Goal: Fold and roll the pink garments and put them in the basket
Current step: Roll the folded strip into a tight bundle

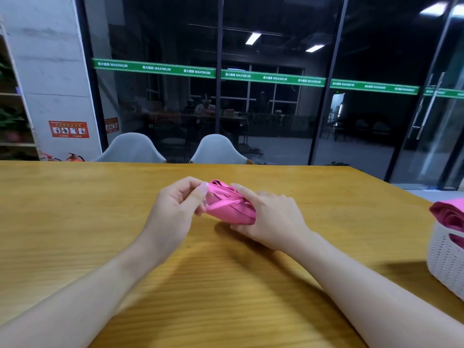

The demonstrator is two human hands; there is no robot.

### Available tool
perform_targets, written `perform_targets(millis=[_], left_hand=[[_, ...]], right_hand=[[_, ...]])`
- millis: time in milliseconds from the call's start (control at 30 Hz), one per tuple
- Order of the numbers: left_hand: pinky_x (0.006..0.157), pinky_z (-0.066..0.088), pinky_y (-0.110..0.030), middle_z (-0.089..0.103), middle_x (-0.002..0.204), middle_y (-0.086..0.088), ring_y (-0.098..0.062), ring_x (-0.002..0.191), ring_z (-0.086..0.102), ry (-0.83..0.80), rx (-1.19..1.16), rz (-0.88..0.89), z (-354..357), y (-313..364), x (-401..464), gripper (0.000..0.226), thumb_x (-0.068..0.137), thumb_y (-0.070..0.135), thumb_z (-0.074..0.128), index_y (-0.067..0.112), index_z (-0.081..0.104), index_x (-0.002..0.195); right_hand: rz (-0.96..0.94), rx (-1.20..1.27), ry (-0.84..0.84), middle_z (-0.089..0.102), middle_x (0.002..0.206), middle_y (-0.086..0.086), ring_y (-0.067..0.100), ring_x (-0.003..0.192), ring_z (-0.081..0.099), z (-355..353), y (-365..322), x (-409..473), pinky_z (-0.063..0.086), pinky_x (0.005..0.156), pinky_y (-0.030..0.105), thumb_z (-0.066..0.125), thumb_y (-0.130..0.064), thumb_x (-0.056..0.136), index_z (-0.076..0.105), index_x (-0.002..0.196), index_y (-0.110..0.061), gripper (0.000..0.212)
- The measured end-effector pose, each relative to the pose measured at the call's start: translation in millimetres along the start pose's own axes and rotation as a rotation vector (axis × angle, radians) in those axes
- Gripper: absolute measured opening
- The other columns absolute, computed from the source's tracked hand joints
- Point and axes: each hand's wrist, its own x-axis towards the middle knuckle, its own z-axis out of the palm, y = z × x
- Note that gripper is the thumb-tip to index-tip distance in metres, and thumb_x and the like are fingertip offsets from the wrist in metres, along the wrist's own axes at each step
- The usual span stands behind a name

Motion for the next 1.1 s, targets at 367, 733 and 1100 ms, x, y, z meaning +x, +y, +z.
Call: perform_targets(millis=[367,733,1100], left_hand=[[0.047,0.032,-0.023,0.051,0.057,-0.001,-0.011,0.049,0.038,0.128,0.147,-0.192,-25,-17,21,0.025,0.104,0.024,0.056,0.008,0.068,0.089],[0.051,0.008,-0.027,0.029,0.062,0.004,-0.011,0.051,0.017,-0.125,-0.161,-0.572,-27,-9,17,0.03,0.106,0.016,0.038,0.021,0.045,0.078],[0.043,0.016,-0.021,0.042,0.064,0.004,-0.01,0.049,0.033,-0.042,-0.446,-0.701,-1,-6,9,0.023,0.107,0.023,0.047,0.021,0.047,0.084]], right_hand=[[-0.372,0.026,0.218,0.063,0.097,-0.003,0.023,0.077,0.061,-1,-13,-6,0.047,0.057,0.036,0.049,-0.059,0.09,0.039,0.15,-0.043,0.063],[-0.274,0.171,0.478,0.065,0.104,-0.007,0.019,0.077,0.061,-5,-16,-14,0.047,0.056,0.033,0.066,-0.05,0.09,0.046,0.15,-0.039,0.064],[0.111,0.592,0.376,0.068,0.095,-0.022,0.005,0.082,0.063,-10,-33,-12,0.05,0.067,0.025,0.072,-0.06,0.081,0.049,0.138,-0.044,0.064]])
